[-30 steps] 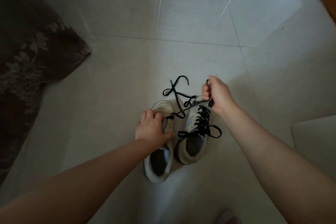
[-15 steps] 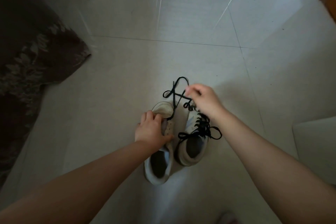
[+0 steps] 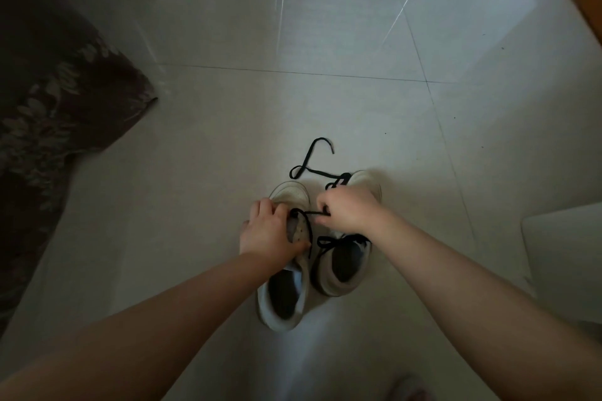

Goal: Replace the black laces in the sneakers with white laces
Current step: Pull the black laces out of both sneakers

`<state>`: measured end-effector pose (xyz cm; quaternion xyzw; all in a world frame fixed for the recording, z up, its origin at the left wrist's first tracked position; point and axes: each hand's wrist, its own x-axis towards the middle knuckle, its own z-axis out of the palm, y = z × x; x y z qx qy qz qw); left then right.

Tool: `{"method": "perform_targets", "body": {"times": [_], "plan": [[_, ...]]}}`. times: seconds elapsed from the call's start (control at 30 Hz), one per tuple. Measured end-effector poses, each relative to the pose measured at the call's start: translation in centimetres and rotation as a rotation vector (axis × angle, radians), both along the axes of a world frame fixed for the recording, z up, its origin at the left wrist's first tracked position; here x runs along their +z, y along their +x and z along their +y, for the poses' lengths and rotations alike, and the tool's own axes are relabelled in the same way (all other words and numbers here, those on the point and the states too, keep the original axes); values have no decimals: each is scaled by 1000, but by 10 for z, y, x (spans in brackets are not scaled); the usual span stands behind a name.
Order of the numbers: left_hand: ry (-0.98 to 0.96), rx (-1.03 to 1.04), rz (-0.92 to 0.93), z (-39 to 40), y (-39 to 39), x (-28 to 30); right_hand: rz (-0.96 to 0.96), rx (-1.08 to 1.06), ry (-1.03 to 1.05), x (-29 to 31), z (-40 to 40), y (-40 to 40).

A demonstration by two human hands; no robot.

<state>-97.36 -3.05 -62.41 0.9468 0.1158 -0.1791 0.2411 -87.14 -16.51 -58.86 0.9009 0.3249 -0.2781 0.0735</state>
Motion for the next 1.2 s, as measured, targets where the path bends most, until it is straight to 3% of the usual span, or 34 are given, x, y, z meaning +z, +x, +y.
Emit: {"method": "perform_targets", "body": {"times": [0.1, 0.23, 0.3, 0.4, 0.5, 0.67, 0.83, 0.93, 1.0, 1.1, 1.2], "plan": [[-5, 4, -2, 0, -1, 0, 53, -105, 116, 1, 1, 2], [-6, 7, -9, 0, 0, -1, 173, -768, 747, 15, 5, 14], [-2, 4, -12, 0, 0, -1, 248, -996, 929, 18, 4, 21], [2, 1, -18, 0, -1, -1, 553, -1302, 1231, 13, 4, 22], [-10, 5, -25, 1, -1, -1, 665, -1437, 1332, 14, 7, 18], [-12, 1, -17, 1, -1, 0, 406, -1290, 1235, 26, 3, 29], [-13, 5, -6, 0, 0, 0, 107, -398, 353, 8, -6, 13], [-10, 7, -7, 1, 0, 1, 19, -93, 111, -1, -4, 0], [-4, 4, -6, 1, 0, 1, 8, -182, 210, -2, -4, 3], [-2, 3, -8, 1, 0, 1, 11, -526, 516, 6, -8, 21], [0, 5, -6, 1, 0, -1, -28, -657, 665, 20, -4, 36]]}}
